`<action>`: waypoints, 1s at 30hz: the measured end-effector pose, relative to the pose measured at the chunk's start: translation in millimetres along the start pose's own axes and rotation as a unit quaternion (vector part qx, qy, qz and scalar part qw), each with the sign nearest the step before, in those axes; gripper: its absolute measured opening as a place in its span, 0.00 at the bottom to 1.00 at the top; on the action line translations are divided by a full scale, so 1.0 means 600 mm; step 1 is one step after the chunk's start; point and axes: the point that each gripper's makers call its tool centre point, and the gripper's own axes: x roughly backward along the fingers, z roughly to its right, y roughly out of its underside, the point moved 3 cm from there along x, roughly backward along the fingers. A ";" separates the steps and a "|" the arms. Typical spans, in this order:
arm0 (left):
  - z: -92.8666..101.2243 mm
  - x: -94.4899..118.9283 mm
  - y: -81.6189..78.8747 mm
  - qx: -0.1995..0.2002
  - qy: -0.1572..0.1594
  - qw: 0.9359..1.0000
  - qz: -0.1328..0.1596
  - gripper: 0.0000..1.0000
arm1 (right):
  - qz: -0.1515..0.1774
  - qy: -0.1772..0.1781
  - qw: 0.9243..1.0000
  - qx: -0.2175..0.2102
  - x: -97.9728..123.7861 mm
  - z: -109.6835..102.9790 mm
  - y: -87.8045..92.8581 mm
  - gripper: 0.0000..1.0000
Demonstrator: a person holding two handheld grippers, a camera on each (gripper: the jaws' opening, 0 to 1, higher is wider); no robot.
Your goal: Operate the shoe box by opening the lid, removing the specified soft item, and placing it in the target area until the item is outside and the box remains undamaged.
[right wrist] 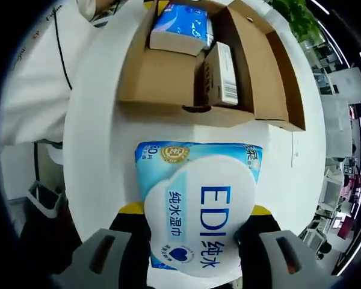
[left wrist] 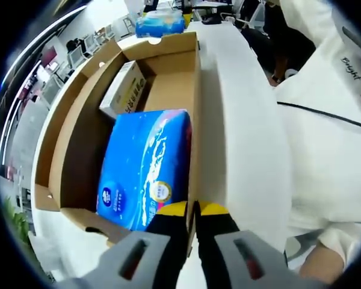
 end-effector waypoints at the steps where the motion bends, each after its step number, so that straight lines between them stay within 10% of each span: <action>1: 0.000 0.000 0.000 0.000 0.000 1.000 -0.001 0.04 | -0.001 -0.002 1.000 0.006 -0.004 -0.002 0.000 0.57; 30: -0.001 0.000 0.001 -0.003 -0.003 1.000 0.000 0.04 | -0.031 -0.058 0.998 0.020 -0.057 -0.021 0.004 0.57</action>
